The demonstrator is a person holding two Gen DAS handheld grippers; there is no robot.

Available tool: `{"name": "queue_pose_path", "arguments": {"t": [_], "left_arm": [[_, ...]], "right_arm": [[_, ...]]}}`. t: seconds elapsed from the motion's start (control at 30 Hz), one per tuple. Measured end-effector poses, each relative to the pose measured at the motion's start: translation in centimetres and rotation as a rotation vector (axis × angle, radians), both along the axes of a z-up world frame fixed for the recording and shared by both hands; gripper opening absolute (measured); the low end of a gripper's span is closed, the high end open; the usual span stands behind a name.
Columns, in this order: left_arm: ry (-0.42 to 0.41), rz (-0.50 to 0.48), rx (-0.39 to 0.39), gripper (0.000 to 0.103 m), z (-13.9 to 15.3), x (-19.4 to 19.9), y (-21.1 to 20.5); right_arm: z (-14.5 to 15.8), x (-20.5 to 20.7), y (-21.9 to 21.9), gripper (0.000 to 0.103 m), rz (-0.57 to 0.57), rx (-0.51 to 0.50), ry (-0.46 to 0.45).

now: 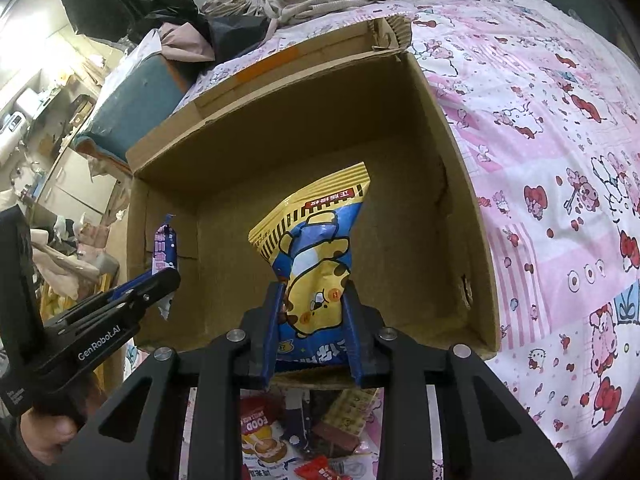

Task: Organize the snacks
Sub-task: 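Carry both snacks into the box and open both grippers to release them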

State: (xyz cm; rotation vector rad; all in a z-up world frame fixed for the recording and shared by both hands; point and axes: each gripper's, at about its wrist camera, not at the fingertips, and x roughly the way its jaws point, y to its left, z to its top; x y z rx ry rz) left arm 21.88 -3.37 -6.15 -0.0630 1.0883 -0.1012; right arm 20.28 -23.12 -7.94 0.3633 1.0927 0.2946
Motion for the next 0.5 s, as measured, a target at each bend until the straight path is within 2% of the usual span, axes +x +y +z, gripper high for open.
{"name": "queue_pose_path", "arguments": {"t": [0.27, 0.3, 0.33, 0.37, 0.4, 0.47, 0.5], "left_arm": [[-0.007, -0.006, -0.002, 0.015, 0.3, -0.1, -0.1], [-0.021, -0.01, 0.008, 0.017, 0.5, -0.2, -0.2], [-0.029, -0.013, 0.011, 0.027, 0.7, -0.3, -0.2], [-0.039, -0.015, 0.013, 0.043, 0.9, -0.3, -0.3], [-0.05, -0.014, 0.014, 0.052, 1.1, -0.4, -0.3], [-0.076, -0.015, 0.011, 0.081, 1.6, -0.7, -0.3], [-0.088, -0.017, 0.01, 0.085, 1.9, -0.8, -0.4]], "right_arm": [[0.2, 0.2, -0.4, 0.032, -0.009, 0.031, -0.007], [0.2, 0.2, -0.5, 0.037, -0.015, 0.035, -0.006], [0.2, 0.2, -0.6, 0.052, -0.021, 0.039, -0.006], [0.2, 0.1, -0.8, 0.064, -0.027, 0.052, -0.008], [0.4, 0.1, -1.0, 0.082, -0.041, 0.059, -0.019], [1.0, -0.1, -1.1, 0.085, -0.058, 0.054, -0.057], [1.2, -0.1, -1.1, 0.085, -0.049, 0.051, -0.067]]}}
